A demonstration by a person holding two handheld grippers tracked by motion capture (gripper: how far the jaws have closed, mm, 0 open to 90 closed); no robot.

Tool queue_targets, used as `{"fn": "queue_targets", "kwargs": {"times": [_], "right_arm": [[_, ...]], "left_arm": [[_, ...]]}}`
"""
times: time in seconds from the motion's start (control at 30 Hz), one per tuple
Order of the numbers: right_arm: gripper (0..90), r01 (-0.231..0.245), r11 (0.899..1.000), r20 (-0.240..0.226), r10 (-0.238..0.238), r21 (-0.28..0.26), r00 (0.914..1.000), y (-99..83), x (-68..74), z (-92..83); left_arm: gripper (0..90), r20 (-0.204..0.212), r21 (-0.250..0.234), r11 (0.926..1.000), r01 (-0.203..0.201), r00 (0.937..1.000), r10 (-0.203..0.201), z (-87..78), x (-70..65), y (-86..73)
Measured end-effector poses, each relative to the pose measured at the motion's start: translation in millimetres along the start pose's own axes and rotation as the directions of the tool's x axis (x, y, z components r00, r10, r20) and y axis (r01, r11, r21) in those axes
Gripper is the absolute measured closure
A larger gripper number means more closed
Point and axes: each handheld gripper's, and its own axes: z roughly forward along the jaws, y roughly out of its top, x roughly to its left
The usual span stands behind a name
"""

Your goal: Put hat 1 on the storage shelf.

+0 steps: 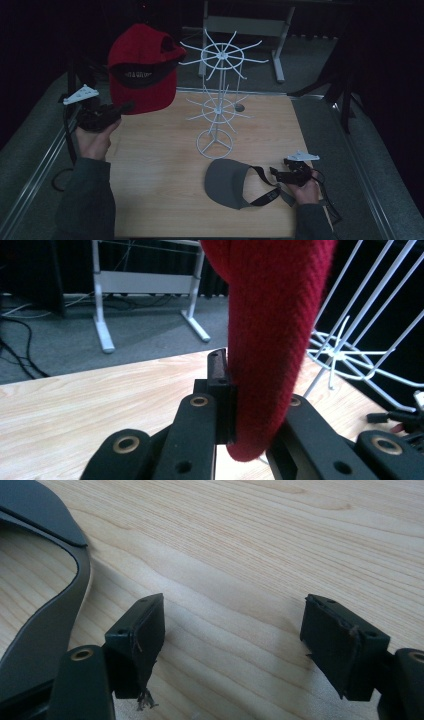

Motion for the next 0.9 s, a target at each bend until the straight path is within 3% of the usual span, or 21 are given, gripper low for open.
{"fn": "queue_targets", "kwargs": {"times": [0.57, 0.9], "right_arm": [[25.8, 0.000, 1.000, 0.000, 0.000, 0.001, 1.0000, 0.0, 0.0, -0.1], [25.8, 0.000, 1.000, 0.000, 0.000, 0.001, 1.0000, 0.0, 0.0, -0.1]], "left_arm": [[85.9, 0.034, -0.050, 0.9976, 0.048, 0.9983, -0.047, -2.2, -5.3, 6.8], [85.9, 0.077, -0.073, 0.9947, 0.073, 0.9948, -0.067, -3.3, -8.6, 10.8]]}}
